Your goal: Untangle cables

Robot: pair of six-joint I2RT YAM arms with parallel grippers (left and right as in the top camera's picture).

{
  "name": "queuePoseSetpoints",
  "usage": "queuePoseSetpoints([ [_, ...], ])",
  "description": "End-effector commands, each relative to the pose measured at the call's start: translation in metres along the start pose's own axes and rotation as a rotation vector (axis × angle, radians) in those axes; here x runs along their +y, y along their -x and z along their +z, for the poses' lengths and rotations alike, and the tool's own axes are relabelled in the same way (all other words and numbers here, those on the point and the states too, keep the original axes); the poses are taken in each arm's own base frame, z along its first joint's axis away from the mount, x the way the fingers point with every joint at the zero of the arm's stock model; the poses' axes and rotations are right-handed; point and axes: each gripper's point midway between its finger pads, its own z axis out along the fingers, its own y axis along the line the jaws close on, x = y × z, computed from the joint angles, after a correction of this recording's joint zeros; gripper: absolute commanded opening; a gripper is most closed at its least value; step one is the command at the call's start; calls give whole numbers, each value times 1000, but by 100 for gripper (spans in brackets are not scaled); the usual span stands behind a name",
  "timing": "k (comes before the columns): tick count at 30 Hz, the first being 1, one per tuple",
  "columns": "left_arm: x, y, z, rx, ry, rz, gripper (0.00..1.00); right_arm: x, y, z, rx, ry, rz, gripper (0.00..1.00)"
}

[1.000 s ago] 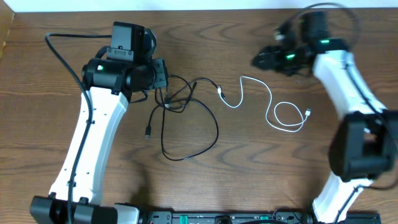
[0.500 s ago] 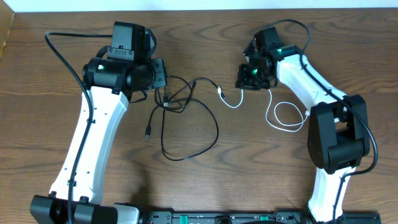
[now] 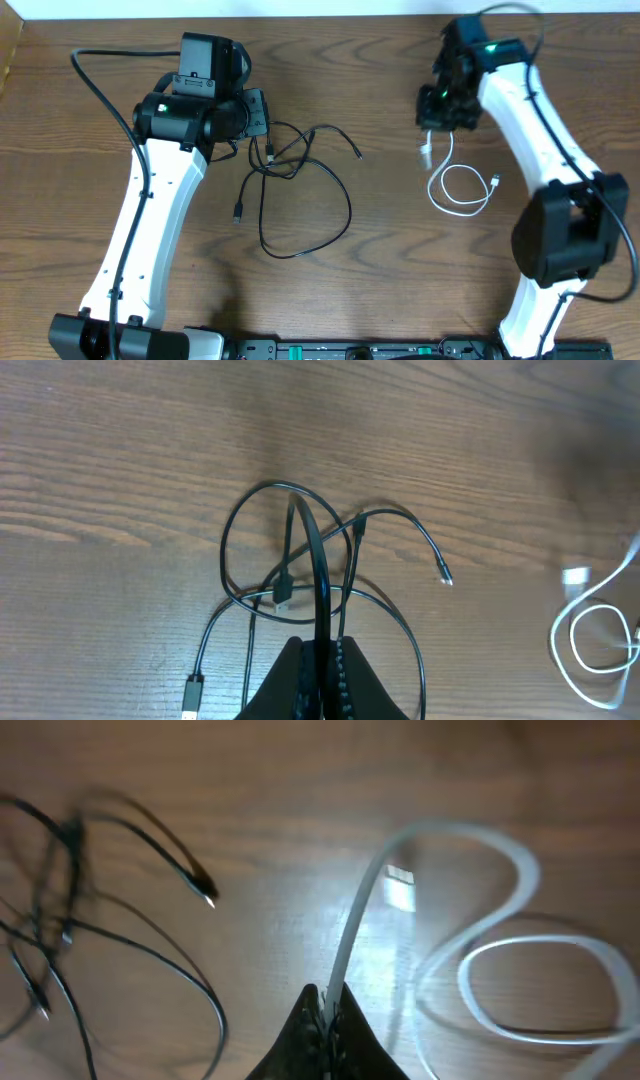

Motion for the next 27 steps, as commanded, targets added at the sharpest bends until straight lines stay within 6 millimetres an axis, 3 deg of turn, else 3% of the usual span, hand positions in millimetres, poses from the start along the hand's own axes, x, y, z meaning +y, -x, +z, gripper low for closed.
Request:
queuePoseSetpoints([
  [1,2,1,-1,-7,12,14,8,-28,49,-62,-226,-80,33,1],
  [4,2,1,-1,-7,12,14,8,-51,92,-118,-417,-95,87,1],
  [8,2,1,-1,-7,12,14,7,-83,146,-220,-745,-78,144,1],
  [13,2,1,-1,-8,11,14,8,-114,184,-346,-1150,-10,175,1],
  [16,2,2,-1,-11,11,14,8,-130,193,-379,-1275,-9,193,1],
  [19,2,2,-1,-11,11,14,7,-151,199,-396,-1354,-41,234,1],
  [22,2,2,-1,-11,11,14,7,-181,208,-393,-1380,-111,292,1],
  [25,2,2,-1,-11,10,14,8,-214,219,-370,-1351,-178,352,1],
  [27,2,2,-1,-11,10,14,7,-239,230,-341,-1302,-200,383,1],
])
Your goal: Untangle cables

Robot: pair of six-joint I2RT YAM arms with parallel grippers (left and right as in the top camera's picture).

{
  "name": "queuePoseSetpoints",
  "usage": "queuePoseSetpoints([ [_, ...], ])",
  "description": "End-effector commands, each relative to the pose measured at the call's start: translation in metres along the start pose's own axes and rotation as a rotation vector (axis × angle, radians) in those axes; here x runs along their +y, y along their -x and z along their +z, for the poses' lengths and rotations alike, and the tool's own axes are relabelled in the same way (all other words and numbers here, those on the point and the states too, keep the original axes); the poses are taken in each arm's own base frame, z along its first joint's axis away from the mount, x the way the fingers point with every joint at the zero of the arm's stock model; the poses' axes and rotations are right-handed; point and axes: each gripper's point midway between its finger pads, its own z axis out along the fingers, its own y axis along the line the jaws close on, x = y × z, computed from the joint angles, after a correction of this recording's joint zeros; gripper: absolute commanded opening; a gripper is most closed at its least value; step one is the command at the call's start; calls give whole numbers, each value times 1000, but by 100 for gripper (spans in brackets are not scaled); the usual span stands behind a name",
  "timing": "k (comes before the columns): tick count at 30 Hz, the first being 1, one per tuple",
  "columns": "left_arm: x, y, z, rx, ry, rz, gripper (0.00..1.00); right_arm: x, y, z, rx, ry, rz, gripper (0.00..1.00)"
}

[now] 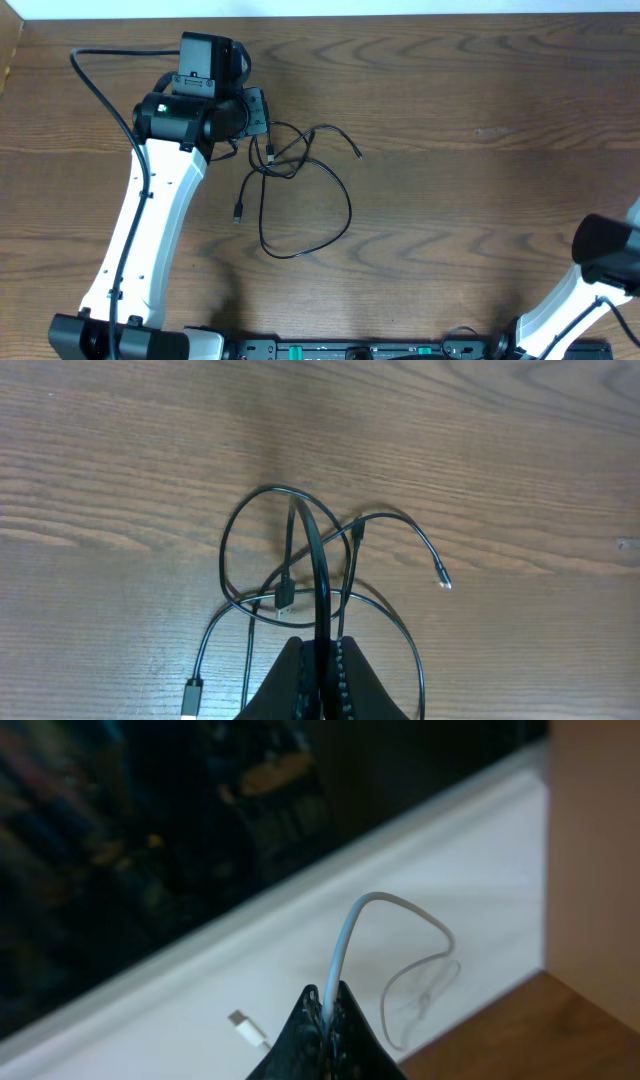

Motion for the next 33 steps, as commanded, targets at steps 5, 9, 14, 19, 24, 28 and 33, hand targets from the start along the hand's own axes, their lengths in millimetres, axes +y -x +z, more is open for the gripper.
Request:
queuePoseSetpoints([
  [5,2,0,-1,-3,12,14,7,-98,-110,87,201,-206,24,1],
  [9,2,0,-1,-3,12,14,7,-126,-171,103,345,-262,25,46],
  [14,2,0,-1,-3,12,14,7,-130,-204,98,467,-256,21,99],
  [19,2,0,-1,-3,13,14,8,-88,-193,70,552,-78,32,99],
  [24,-5,9,-4,-45,-24,68,7,-28,-184,15,685,139,57,99],
  [28,-43,21,-26,-121,-221,185,7,24,-195,-26,804,329,66,99],
  [33,-86,38,-87,-299,-444,293,7,70,-230,-61,956,472,24,99],
])
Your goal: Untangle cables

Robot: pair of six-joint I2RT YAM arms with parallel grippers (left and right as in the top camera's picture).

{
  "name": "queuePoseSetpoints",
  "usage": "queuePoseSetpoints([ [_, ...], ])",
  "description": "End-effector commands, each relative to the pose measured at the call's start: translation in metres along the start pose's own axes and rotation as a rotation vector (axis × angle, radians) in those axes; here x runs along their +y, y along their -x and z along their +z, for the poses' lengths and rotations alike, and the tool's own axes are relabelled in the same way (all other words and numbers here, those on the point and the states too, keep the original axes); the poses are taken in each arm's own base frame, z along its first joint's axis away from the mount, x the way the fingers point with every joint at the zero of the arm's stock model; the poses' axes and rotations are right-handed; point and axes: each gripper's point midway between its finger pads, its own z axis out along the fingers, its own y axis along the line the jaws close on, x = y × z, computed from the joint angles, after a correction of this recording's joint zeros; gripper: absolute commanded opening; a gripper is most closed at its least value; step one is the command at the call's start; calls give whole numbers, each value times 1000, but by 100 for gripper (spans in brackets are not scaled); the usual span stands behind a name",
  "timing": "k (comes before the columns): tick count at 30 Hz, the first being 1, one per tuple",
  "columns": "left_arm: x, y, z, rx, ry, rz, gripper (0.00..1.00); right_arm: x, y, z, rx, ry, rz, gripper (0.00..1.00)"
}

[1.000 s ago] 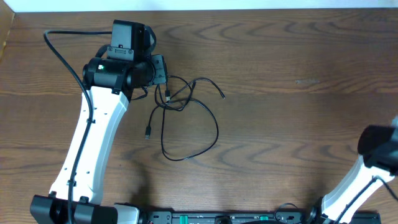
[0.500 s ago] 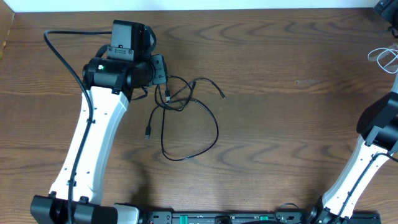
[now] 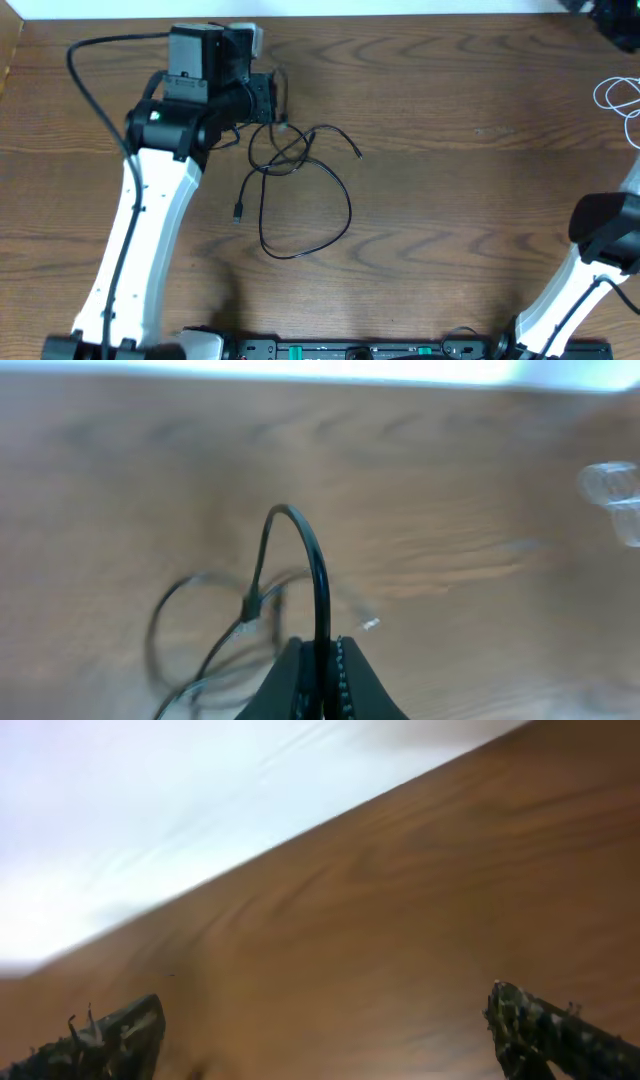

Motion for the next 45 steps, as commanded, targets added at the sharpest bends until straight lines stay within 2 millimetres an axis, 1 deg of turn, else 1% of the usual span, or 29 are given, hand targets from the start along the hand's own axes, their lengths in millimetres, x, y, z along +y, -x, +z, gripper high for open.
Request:
queuePoseSetpoints([
  [1,-51,27,-54,-160,-196,133,7,45,-36,21,131,147,-115,99],
  [4,-69,51,-97,-320,-224,166,7,68,-62,31,204,176,-215,99],
  [8,-96,78,-166,-552,-273,211,8,95,-103,48,313,197,-345,99],
  [12,-116,88,-226,-731,-306,264,8,109,-135,68,389,179,-392,99],
  [13,-118,89,-240,-772,-299,261,8,113,-146,75,416,187,-399,99],
  [16,-112,90,-269,-856,-240,224,8,121,-172,90,476,200,-416,98],
  [20,-106,89,-289,-916,-182,202,8,129,-206,108,542,215,-442,95],
  [22,-97,92,-297,-952,-129,176,8,132,-224,117,576,221,-455,95],
  [25,-76,97,-310,-1015,-7,110,8,136,-248,126,621,230,-473,94],
  [30,-40,105,-339,-1124,213,-2,7,153,-277,130,665,265,-549,94],
  [33,-24,105,-356,-1164,344,-18,7,169,-294,130,682,294,-607,95],
  [35,-16,103,-360,-1171,390,-42,7,176,-302,130,691,306,-628,95],
  [37,-11,101,-359,-1160,420,-57,8,182,-314,132,704,322,-645,94],
  [40,-4,95,-347,-1103,445,-60,8,193,-342,130,747,389,-739,95],
  [42,0,88,-337,-1050,461,-58,7,204,-363,119,789,500,-815,96],
  [45,6,78,-324,-975,482,-56,6,226,-392,93,830,738,-958,95],
])
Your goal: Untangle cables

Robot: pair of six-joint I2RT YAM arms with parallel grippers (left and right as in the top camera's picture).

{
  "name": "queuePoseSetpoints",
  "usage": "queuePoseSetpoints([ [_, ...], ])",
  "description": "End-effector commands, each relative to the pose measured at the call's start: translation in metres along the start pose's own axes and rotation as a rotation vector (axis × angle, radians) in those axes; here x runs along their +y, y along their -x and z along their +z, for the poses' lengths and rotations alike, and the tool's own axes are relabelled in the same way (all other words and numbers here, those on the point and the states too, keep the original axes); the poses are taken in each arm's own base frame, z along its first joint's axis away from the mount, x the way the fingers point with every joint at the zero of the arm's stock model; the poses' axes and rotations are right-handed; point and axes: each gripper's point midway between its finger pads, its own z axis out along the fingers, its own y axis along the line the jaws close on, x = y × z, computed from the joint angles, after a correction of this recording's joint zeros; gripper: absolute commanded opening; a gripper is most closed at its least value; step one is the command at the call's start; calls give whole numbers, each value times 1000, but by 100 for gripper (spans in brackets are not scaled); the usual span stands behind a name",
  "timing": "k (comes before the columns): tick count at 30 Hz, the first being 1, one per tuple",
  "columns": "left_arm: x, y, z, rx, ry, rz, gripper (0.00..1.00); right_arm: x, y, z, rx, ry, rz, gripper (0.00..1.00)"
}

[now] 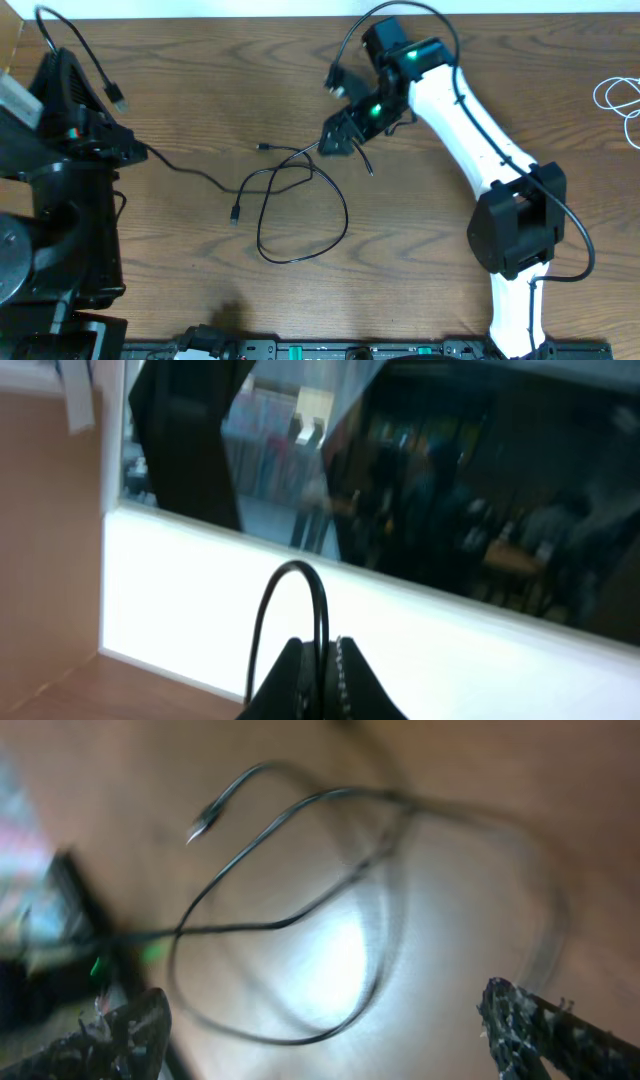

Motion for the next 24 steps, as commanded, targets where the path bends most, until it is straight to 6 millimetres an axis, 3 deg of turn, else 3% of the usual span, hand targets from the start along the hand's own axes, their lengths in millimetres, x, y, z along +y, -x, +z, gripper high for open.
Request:
queuePoseSetpoints([
  [1,8,-7,-3,39,41,34,7,58,-6,14,-8,241,-336,95],
  [7,5,-26,-4,119,12,48,7,122,-5,29,-67,426,-595,97],
  [9,0,-29,-5,131,-15,49,8,137,-1,39,-78,432,-658,90],
  [12,-2,-31,-5,144,-29,39,7,158,5,53,-91,434,-701,84],
  [19,1,-47,-2,205,-12,29,8,210,14,77,-123,474,-746,78],
  [21,1,-50,-1,214,-9,21,8,220,14,81,-125,483,-759,68],
  [24,1,-54,0,230,-2,-1,7,218,22,89,-125,414,-717,33],
])
